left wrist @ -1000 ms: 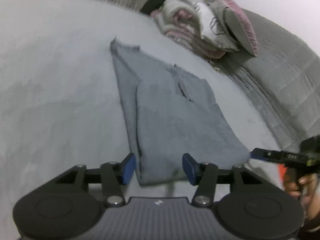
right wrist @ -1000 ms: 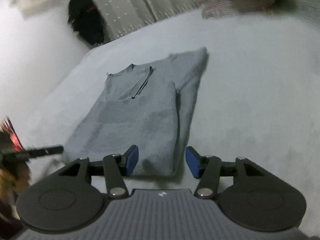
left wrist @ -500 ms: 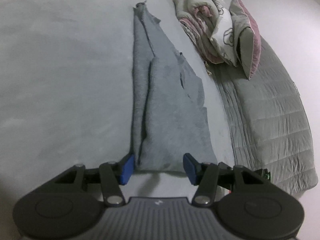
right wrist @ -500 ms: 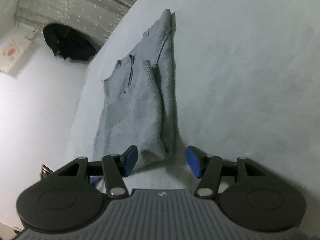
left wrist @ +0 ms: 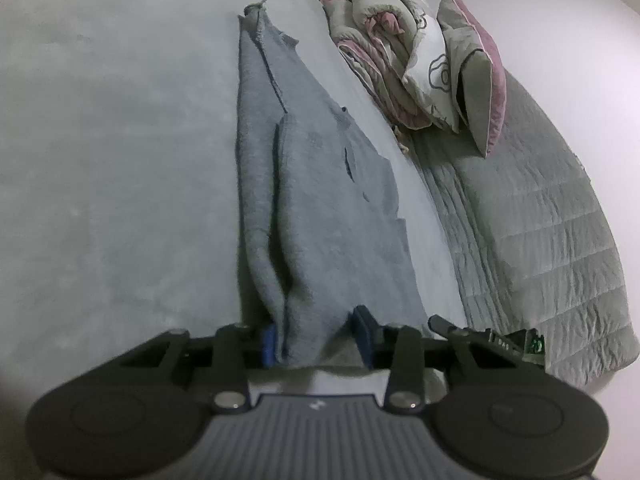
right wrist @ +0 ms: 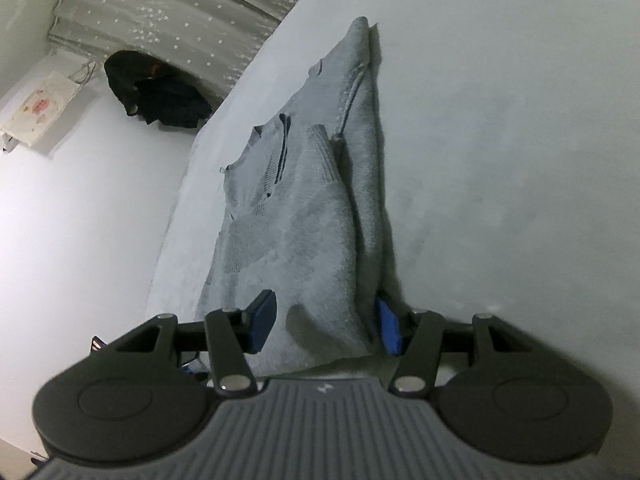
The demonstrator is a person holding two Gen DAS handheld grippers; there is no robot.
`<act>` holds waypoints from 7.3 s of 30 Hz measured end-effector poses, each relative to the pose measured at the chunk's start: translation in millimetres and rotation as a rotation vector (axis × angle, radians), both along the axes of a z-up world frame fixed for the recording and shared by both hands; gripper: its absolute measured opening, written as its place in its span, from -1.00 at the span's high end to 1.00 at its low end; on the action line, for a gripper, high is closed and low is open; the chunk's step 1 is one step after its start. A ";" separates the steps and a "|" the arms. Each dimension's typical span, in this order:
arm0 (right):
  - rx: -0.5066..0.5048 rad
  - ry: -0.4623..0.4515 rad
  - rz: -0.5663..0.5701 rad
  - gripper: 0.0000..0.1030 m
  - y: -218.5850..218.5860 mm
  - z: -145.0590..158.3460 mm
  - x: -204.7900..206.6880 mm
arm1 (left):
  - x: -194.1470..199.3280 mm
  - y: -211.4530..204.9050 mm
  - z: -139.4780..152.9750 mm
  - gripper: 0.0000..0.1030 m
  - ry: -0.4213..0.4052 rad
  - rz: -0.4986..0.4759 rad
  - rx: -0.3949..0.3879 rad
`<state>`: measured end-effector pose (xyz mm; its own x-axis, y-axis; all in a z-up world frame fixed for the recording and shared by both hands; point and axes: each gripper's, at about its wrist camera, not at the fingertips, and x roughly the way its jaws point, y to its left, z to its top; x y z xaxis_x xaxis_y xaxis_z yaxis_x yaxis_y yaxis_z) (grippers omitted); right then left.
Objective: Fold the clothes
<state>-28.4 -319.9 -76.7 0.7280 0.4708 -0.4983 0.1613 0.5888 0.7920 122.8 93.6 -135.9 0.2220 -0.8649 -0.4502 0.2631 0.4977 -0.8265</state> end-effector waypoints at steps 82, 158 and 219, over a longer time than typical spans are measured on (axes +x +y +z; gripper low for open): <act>0.424 -0.057 -0.071 0.64 6.6 39.5 -86.3 | -157.6 83.6 66.7 0.78 0.222 0.173 -0.315; -0.957 -0.350 -0.212 -0.24 133.0 48.8 25.2 | -47.0 -79.8 86.6 -0.70 -0.738 0.341 0.537; -0.836 -0.270 -0.053 -0.69 120.7 57.1 -33.9 | -106.5 -49.5 92.5 -0.98 -0.667 0.262 0.555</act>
<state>-62.3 -199.2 -19.6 0.8814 -0.0091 -0.4723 0.0746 0.9899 0.1203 16.3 44.1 -43.4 0.7450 -0.4471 -0.4951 0.4236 0.8904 -0.1667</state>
